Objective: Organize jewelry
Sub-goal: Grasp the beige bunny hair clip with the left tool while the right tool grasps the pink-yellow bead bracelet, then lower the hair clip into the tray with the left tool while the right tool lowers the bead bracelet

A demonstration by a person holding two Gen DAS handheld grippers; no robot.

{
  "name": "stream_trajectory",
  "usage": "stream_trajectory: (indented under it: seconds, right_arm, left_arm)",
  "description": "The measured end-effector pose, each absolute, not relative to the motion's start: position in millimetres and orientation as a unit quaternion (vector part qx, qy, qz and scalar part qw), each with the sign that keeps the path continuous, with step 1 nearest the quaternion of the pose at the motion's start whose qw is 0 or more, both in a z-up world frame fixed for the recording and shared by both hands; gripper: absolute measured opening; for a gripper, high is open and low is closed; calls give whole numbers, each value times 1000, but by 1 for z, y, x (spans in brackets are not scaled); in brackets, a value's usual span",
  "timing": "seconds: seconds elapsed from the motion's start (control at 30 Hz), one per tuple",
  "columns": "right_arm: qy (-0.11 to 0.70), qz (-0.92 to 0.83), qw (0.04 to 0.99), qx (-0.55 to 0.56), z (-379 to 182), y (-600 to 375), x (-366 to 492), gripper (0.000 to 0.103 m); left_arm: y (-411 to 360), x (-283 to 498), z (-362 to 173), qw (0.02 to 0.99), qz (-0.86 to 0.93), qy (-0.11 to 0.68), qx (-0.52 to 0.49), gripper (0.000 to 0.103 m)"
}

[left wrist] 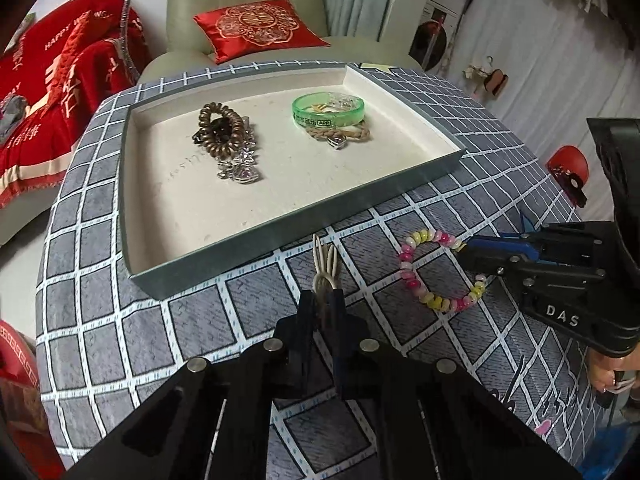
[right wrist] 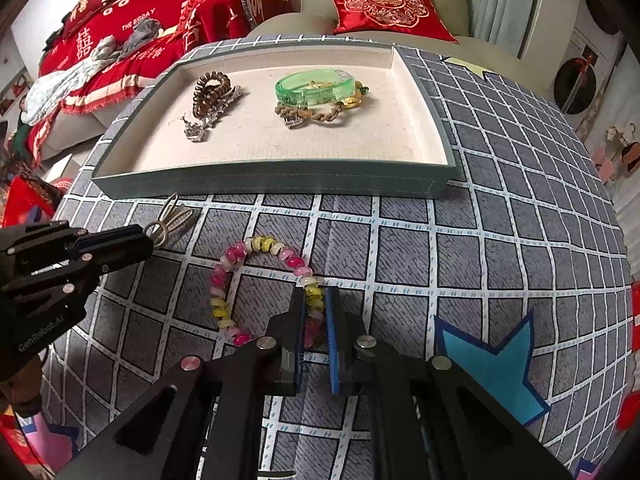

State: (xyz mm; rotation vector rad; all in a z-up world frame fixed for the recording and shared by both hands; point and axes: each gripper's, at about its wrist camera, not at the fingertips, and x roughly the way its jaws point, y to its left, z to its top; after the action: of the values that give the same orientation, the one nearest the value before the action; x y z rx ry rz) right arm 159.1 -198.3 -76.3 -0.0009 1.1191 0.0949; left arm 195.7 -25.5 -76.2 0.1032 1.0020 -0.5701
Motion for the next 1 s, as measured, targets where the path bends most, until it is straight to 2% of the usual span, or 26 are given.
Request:
stream_trajectory:
  seconds: [0.6, 1.0]
  right_arm:
    - [482, 61, 873, 24, -15, -202, 149, 10]
    - [447, 61, 891, 52, 24, -205, 197, 10]
  left_arm:
    - [-6, 181, -20, 869, -262, 420, 3, 23]
    - [0, 214, 6, 887, -240, 395, -10, 23]
